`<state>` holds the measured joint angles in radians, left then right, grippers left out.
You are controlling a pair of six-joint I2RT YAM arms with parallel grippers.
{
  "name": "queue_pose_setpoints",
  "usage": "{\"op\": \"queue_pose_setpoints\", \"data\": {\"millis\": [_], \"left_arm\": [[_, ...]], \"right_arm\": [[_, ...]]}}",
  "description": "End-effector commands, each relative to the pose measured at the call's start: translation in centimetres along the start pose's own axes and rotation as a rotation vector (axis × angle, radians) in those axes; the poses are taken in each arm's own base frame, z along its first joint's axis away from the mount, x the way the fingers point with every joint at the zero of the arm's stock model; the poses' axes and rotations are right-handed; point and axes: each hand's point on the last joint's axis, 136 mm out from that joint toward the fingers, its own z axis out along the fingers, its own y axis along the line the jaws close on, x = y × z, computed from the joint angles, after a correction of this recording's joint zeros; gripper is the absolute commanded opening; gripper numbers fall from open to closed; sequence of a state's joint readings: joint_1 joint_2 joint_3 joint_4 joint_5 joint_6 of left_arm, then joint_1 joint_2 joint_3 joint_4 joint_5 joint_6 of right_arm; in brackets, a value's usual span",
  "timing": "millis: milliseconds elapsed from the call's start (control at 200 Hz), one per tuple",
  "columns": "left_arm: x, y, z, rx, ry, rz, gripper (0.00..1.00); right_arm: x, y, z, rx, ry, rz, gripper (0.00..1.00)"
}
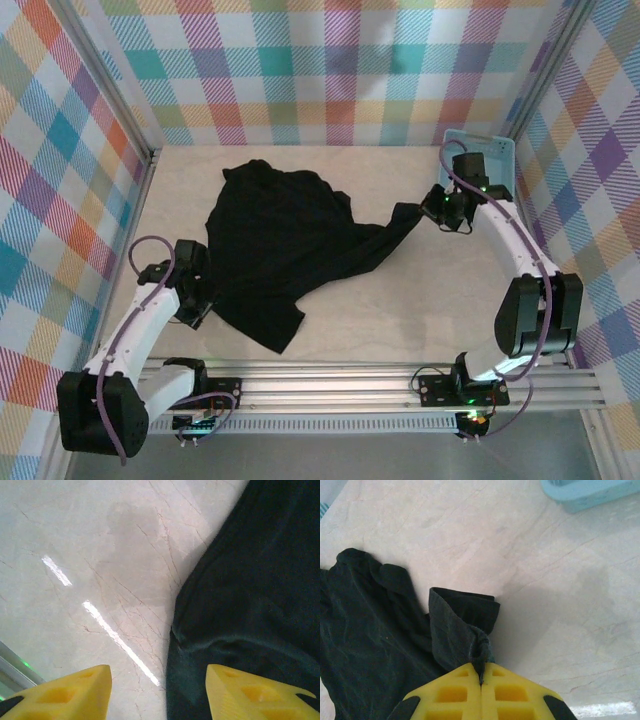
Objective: Fold and stack the t-shirts
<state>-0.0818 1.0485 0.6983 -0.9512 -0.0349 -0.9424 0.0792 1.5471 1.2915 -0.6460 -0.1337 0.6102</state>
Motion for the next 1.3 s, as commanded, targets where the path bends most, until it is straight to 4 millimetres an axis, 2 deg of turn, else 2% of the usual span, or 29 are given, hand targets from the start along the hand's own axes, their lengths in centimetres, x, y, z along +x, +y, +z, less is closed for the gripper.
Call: {"op": "queue_pose_setpoints", "data": {"millis": [0,130,215,335,495,670,900,960,1025,1065,1110,1190,1250,1299], "left_arm": [[1.0,0.0,0.9,0.015,0.066,0.051,0.49],[1.9,-0.6,2.2,0.057,0.104,0.056,0.48],[1.7,-1.4,2.5,0.075,0.106,0.072,0.46],[1.6,-1.3,3.6,0.031,0.124,0.078,0.38],[0.2,-1.4,3.8,0.008,0.059,0.107,0.42],[-0.4,-2.0,4.4,0.025,0.03,0.118,0.43],[0.2,-2.7,5.8,0.057,0.072,0.104,0.39],[0.5,-2.5,6.1,0.051,0.081,0.096,0.36],[0.7,-2.5,6.4,0.055,0.09,0.089,0.25],[0.7,-2.6,6.4,0.056,0.091,0.09,0.14],[0.3,-3.1,6.2,0.056,0.089,0.093,0.0],[-0.8,-5.0,4.7,0.104,0.066,0.102,0.0],[-2.0,-7.2,2.2,0.179,0.027,0.103,0.0],[-3.0,-9.2,-0.8,0.255,-0.005,0.104,0.0]], "right_arm": [[-0.4,1.7,-0.5,-0.054,0.018,-0.054,0.0],[-0.1,1.8,-0.5,-0.065,0.026,-0.052,0.0],[0.0,1.8,-0.6,-0.07,0.025,-0.052,0.0],[0.2,1.7,-0.8,-0.073,0.023,-0.052,0.0],[0.5,1.6,-1.2,-0.078,0.019,-0.052,0.0],[0.7,1.6,-1.1,-0.082,0.026,-0.049,0.0],[1.0,1.5,-1.0,-0.084,0.032,-0.051,0.0],[1.2,1.5,-1.0,-0.091,0.036,-0.05,0.0],[1.5,1.6,-1.1,-0.105,0.039,-0.049,0.0],[1.7,1.6,-1.2,-0.117,0.04,-0.051,0.0],[1.9,1.7,-1.4,-0.131,0.039,-0.052,0.0],[2.1,2.2,-1.9,-0.164,0.035,-0.069,0.0],[1.9,3.1,-2.7,-0.194,0.026,-0.088,0.0],[1.3,4.3,-3.9,-0.229,0.008,-0.109,0.0]]}}
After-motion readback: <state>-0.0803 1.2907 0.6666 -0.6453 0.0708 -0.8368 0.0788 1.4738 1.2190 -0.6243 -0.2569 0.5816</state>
